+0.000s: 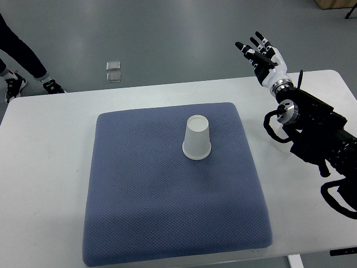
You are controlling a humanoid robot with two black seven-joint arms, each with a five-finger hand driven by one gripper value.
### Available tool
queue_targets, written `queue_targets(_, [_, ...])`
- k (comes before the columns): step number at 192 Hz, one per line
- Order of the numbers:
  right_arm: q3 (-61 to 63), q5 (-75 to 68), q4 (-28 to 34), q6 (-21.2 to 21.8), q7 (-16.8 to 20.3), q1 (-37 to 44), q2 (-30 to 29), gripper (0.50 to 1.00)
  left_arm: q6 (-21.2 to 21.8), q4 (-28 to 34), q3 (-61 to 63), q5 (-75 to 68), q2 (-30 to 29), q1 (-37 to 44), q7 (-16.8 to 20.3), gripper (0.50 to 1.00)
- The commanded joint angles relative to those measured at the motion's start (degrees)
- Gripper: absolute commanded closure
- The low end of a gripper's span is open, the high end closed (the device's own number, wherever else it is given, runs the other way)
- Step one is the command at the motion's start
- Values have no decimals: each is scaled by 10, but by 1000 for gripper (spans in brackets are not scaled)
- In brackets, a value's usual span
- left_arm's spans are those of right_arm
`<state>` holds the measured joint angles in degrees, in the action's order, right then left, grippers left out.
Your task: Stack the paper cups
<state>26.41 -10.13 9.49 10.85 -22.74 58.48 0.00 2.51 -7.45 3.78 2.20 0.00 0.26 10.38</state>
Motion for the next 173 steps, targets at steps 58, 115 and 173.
queue_targets(58, [0,-1,-4,-6,1,3,0,552,0,1,0,0,0,0,0,500])
queue_targets(115, [-4,6,64,-51,0,9,0,552,0,1,0,0,0,0,0,500])
queue_targets(173, [-14,173,149,-70,8,56,71,552,0,1,0,1,0,0,0,500])
